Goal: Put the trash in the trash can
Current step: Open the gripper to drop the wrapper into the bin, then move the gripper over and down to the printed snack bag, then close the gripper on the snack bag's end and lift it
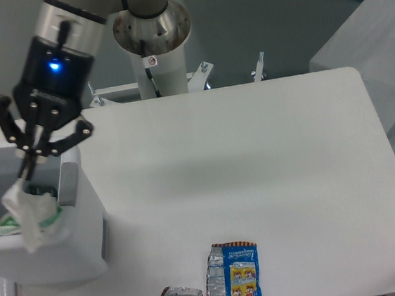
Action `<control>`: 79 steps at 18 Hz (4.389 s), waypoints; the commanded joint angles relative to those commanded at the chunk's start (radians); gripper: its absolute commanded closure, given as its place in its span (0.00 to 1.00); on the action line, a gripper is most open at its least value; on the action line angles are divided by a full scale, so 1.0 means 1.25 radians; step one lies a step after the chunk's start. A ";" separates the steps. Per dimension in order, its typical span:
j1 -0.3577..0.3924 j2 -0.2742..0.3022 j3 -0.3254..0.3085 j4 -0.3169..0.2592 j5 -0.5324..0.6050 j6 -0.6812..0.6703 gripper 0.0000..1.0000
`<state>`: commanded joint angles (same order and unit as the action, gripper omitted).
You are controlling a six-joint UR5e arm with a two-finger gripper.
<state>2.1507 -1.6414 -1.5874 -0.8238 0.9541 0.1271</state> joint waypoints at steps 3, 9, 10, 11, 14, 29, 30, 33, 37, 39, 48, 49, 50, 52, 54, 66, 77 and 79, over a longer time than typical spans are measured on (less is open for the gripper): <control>-0.007 0.010 -0.039 0.000 0.000 0.020 0.81; -0.007 0.020 -0.046 0.004 0.000 0.060 0.47; -0.001 0.015 -0.041 0.004 0.000 0.063 0.36; 0.012 0.011 -0.035 0.005 0.000 0.072 0.24; 0.106 -0.027 -0.015 0.011 0.000 0.109 0.02; 0.223 -0.309 0.165 0.027 0.107 0.101 0.00; 0.221 -0.321 0.162 0.027 0.125 0.100 0.00; 0.216 -0.357 0.170 0.027 0.134 0.085 0.00; 0.198 -0.397 0.161 0.027 0.189 0.060 0.00; 0.182 -0.416 0.161 0.027 0.233 0.052 0.00; 0.151 -0.482 0.168 0.028 0.286 0.052 0.00; 0.150 -0.488 0.169 0.028 0.292 0.052 0.00; 0.146 -0.494 0.170 0.028 0.299 0.050 0.00; 0.134 -0.503 0.170 0.028 0.324 0.041 0.00; 0.132 -0.510 0.170 0.028 0.339 0.017 0.00; 0.104 -0.541 0.192 0.027 0.393 -0.076 0.02; 0.091 -0.568 0.212 0.028 0.441 -0.126 0.02; 0.091 -0.571 0.212 0.028 0.449 -0.127 0.04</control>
<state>2.2642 -2.3546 -1.3223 -0.7885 1.5155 -0.0322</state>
